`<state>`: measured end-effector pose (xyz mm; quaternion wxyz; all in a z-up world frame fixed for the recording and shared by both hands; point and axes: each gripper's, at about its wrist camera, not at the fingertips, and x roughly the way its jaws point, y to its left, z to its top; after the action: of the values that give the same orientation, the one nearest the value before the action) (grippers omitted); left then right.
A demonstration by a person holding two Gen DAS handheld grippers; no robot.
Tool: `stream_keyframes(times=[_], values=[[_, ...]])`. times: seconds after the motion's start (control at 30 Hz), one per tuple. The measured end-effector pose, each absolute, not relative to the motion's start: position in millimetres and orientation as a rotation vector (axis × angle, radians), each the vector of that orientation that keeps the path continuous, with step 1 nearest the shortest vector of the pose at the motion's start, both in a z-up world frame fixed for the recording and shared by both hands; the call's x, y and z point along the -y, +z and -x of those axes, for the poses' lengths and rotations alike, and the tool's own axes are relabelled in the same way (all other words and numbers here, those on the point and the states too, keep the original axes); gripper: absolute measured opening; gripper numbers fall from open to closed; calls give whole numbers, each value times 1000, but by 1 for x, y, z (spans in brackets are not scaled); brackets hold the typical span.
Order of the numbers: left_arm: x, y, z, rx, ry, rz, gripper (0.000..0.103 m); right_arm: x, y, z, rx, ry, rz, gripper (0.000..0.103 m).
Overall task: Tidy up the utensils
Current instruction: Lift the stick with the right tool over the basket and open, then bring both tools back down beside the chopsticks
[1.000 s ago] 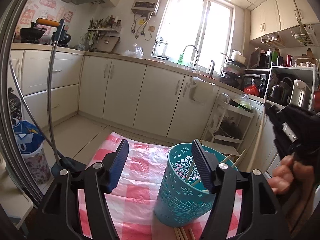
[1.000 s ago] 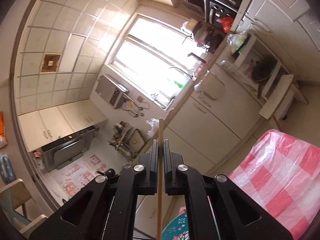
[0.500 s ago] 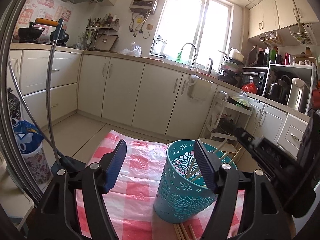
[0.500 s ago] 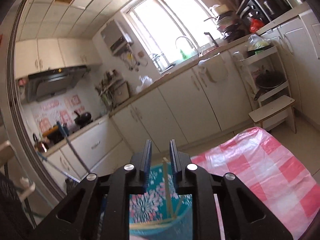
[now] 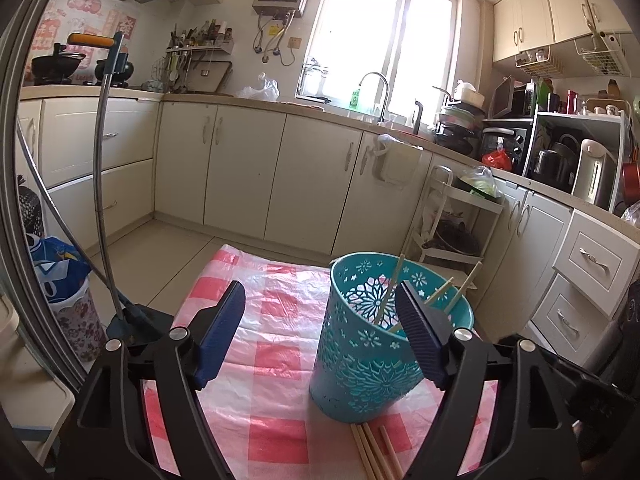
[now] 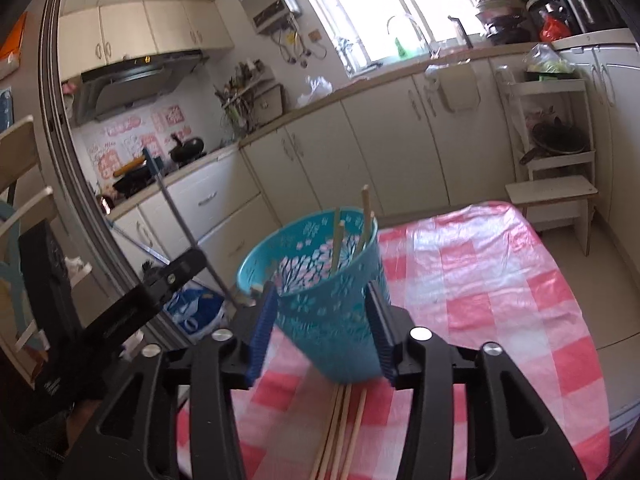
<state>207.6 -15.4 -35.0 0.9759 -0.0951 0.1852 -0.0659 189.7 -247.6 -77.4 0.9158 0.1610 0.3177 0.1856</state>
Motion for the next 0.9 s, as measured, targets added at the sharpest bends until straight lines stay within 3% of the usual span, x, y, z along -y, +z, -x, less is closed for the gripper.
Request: stream_keyframes(times=[0.17,0.2,0.23,0.33,0.4,0.7,0.9], values=[[7,-39,-204,-391,-123,141,76,237,-97,-181,-826,408,-188,56],[3,-41,-204,-398,-121,140,76,235,-106,-182,-870,398,-154,52],[0,-42,-204,-406,-120,140,76,234,-116,-182,-910,390,-128,40],[-7,-48,-208,-455,-118,136,76,229,-146,-188,-1032,378,-97,20],[-5,-56,-213,-519,-119,112,76,222,-161,-189,-1084,382,-72,15],[21,-121,-228,-847,-248,63,76,195,-189,-192,-1152,370,6,15],[41,-147,-228,-920,-289,30,76,190,-192,-189,-1155,369,51,10]])
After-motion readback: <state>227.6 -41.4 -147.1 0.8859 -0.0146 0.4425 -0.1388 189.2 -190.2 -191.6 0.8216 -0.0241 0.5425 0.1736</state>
